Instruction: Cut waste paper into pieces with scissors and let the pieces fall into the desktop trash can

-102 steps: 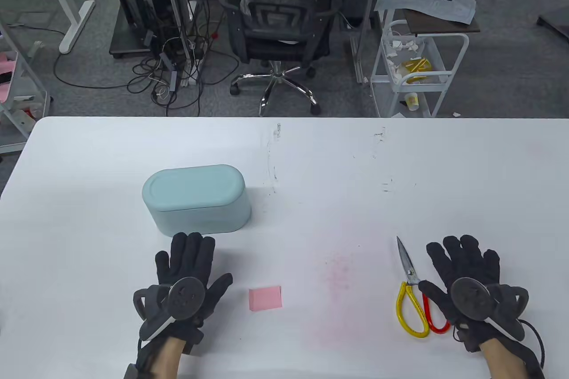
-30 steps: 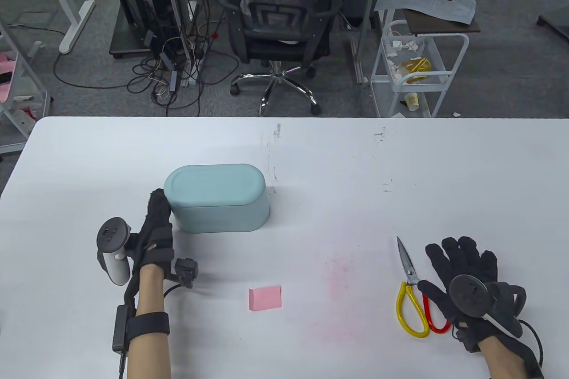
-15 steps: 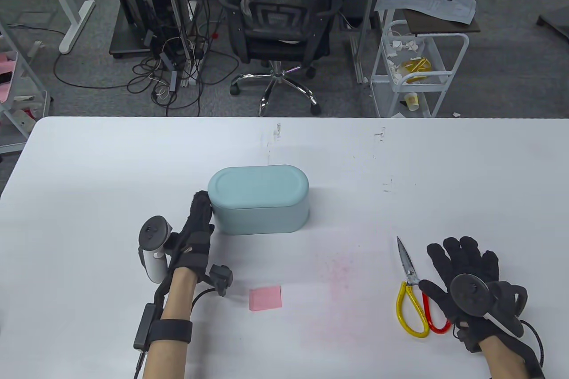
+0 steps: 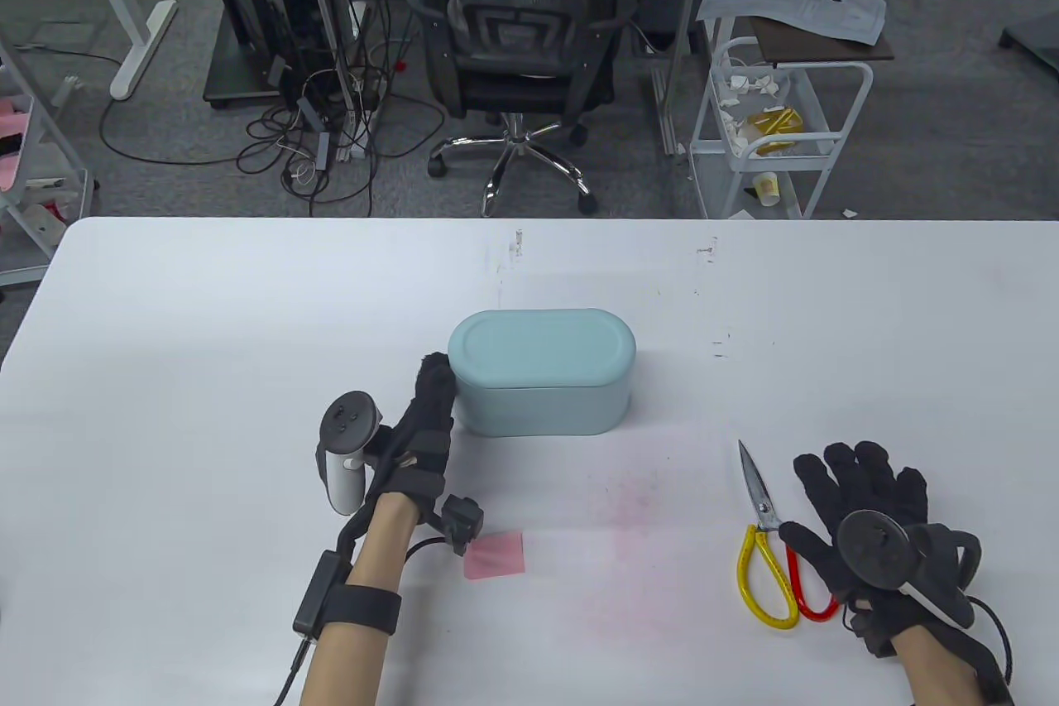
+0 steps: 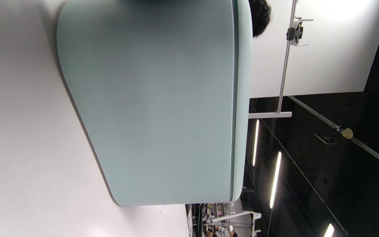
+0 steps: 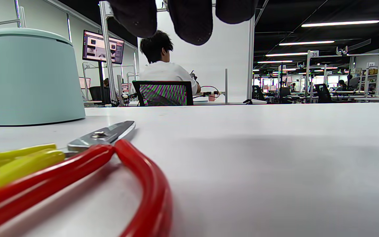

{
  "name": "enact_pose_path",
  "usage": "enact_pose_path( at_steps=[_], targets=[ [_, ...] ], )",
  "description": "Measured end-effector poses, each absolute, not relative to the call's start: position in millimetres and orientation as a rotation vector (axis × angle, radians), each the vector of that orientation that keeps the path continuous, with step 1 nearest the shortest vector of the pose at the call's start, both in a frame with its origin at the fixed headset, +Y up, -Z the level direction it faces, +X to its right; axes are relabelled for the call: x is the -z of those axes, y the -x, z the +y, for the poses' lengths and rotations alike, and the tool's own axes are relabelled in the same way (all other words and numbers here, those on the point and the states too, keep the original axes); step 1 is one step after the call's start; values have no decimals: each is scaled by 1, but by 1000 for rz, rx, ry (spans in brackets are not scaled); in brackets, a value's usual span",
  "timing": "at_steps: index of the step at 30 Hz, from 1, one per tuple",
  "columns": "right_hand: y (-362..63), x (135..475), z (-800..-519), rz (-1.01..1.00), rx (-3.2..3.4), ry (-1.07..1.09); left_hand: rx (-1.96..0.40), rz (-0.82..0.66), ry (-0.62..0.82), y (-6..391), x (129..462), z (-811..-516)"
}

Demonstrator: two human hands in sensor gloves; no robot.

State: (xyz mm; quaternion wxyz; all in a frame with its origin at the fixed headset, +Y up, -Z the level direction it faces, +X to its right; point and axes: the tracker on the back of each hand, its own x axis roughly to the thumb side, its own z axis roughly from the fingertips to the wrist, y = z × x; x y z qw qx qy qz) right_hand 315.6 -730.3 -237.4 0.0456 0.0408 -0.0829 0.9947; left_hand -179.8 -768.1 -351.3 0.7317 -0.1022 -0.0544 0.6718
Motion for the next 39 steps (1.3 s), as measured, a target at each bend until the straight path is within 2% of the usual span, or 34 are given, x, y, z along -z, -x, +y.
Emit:
enact_pose_path(
  at_steps=[14, 21, 28, 31, 34, 39],
  targets=[
    [-316, 237, -731, -242, -3034, -123, -1481, -166, 267, 154, 355, -771],
    [-316, 237, -731, -251, -3030, -123, -1448, -171, 214, 156, 350, -766],
    [-317, 238, -731, -244, -3025, -122, -929, -222, -37, 159, 322, -720],
    [-315, 236, -729, -262, -3021, -138, -693, -291, -42, 140, 314, -699],
    [-314, 237, -730, -253, -3017, -141, -429, -361, -137, 109, 308, -682],
    [-315, 237, -730, -248, -3022, -138, -88, -386, -184, 61, 311, -675]
  ],
)
